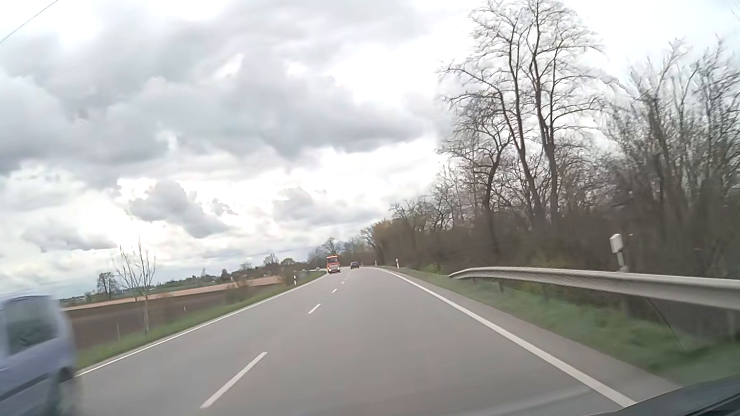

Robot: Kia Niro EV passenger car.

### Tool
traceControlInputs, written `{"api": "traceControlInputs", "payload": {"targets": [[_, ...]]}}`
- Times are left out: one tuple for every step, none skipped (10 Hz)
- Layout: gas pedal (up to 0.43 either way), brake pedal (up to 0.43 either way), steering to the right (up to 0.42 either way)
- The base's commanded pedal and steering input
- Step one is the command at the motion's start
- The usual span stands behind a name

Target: Follow the waypoints while adhering to traffic rules and regulations

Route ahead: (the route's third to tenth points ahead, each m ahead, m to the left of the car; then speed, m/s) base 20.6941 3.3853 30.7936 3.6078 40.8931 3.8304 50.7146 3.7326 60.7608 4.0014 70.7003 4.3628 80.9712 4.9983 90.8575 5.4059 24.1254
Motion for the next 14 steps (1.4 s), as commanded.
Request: {"api": "traceControlInputs", "payload": {"targets": [[0.248,0.000,-0.003],[0.248,0.000,-0.003],[0.248,0.000,-0.003],[0.248,0.000,-0.003],[0.248,0.000,-0.002],[0.248,0.000,-0.003],[0.248,0.000,-0.003],[0.248,0.000,-0.003],[0.248,0.000,-0.003],[0.248,0.000,-0.003],[0.248,0.000,-0.003],[0.248,0.000,-0.002],[0.248,0.000,-0.002],[0.248,0.000,-0.001]]}}
